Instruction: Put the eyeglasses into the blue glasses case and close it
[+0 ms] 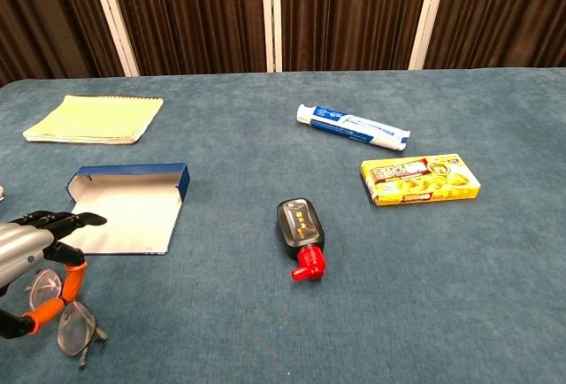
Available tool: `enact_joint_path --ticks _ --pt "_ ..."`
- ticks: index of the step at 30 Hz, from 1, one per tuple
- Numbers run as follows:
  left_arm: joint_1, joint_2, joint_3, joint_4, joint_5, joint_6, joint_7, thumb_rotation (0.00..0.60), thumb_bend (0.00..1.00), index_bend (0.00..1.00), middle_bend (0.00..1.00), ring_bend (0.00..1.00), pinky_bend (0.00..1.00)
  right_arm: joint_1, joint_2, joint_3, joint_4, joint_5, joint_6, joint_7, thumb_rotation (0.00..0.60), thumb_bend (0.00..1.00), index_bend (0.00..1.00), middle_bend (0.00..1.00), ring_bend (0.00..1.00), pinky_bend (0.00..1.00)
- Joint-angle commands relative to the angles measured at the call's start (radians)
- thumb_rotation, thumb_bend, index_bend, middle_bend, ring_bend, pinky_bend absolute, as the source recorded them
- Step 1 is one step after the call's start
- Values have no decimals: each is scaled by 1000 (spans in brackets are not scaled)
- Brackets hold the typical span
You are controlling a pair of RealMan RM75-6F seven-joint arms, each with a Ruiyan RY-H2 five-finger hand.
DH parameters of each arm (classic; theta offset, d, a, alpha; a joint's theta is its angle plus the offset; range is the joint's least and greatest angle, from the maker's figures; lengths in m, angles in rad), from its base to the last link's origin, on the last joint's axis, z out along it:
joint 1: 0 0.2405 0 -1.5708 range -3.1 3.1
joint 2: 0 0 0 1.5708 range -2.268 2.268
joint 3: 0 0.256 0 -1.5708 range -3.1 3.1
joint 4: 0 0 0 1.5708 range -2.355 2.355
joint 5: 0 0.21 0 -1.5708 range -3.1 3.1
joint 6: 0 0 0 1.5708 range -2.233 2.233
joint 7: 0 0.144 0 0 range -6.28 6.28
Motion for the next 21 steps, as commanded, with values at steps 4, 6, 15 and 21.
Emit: enact_joint_path --ticks 4,6,15,21 --pt "-5 6 -2 -7 2 2 -12 600 547 589 0 0 0 0 -2 -1 1 0 -1 -6 600 0 0 0 0 0" --pt "-8 10 -7 -14 2 3 -21 600 547 592 0 0 0 1 -3 -1 1 0 -2 -7 600 0 0 0 0 0" --pt "-71 33 -99 -68 -44 -31 -65 600 546 596 0 0 0 5 -10 -4 5 1 -11 -21 600 0 0 0 0 0" --pt "-145 10 -190 -10 -113 -83 -78 600 547 602 0 0 0 10 -18 -3 8 8 -21 -33 600 0 0 0 0 0"
